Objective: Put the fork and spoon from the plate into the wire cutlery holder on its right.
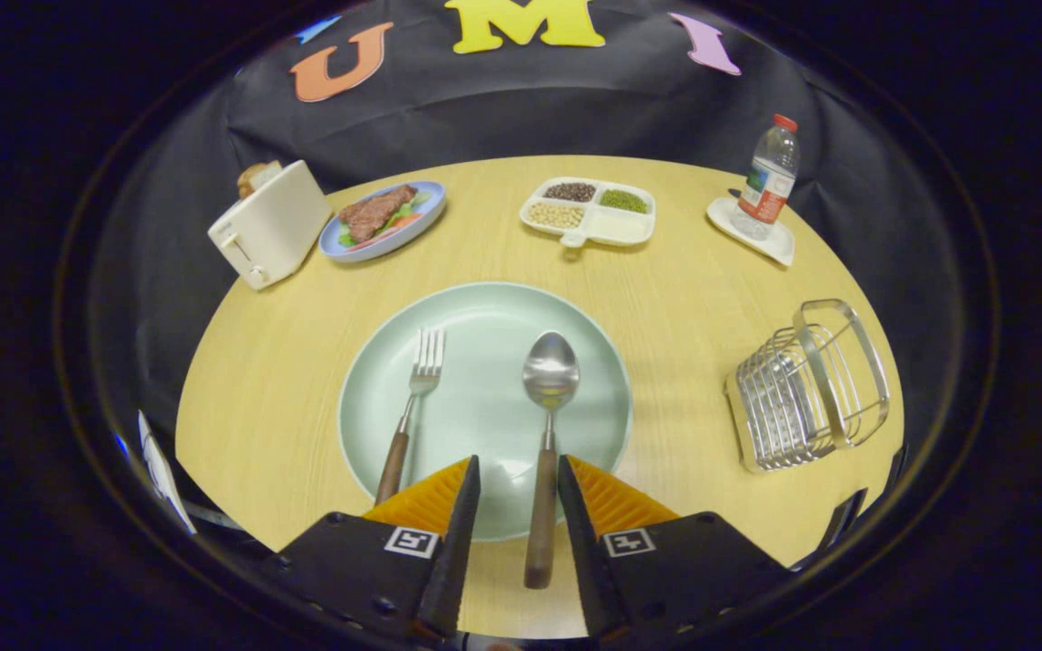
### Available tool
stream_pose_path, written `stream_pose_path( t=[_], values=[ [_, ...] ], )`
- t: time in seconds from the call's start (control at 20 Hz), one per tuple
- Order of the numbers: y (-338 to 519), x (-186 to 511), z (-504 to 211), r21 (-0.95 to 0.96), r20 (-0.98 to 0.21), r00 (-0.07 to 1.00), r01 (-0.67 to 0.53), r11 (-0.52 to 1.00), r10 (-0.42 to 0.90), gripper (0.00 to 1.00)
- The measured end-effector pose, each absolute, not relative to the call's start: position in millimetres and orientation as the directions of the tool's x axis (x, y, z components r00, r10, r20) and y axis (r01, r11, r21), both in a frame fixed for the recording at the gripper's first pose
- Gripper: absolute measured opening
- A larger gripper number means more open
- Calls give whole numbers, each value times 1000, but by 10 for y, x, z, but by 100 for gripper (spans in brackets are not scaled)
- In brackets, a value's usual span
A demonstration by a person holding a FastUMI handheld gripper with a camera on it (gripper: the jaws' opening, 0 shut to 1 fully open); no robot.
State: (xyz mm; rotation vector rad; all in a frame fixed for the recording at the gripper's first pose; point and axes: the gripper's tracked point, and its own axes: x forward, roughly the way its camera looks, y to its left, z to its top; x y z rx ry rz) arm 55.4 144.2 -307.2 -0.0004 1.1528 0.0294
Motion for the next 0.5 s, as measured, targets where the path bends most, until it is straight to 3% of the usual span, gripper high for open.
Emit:
stream_pose_path(
  t=[0.1, 0.2, 0.35, 0.5],
  values=[
    [1355, 581, -3141, -12, -919, 395, 3, 1000, -12, 47],
    [1355, 571, -3130, -2, -927, 376, 17, 1000, -9, 15],
    [1332, 541, -3091, 30, -938, 346, 22, 999, 21, 1],
    [1303, 525, -3028, 55, -938, 344, 9, 998, 49, 1]
  ],
)
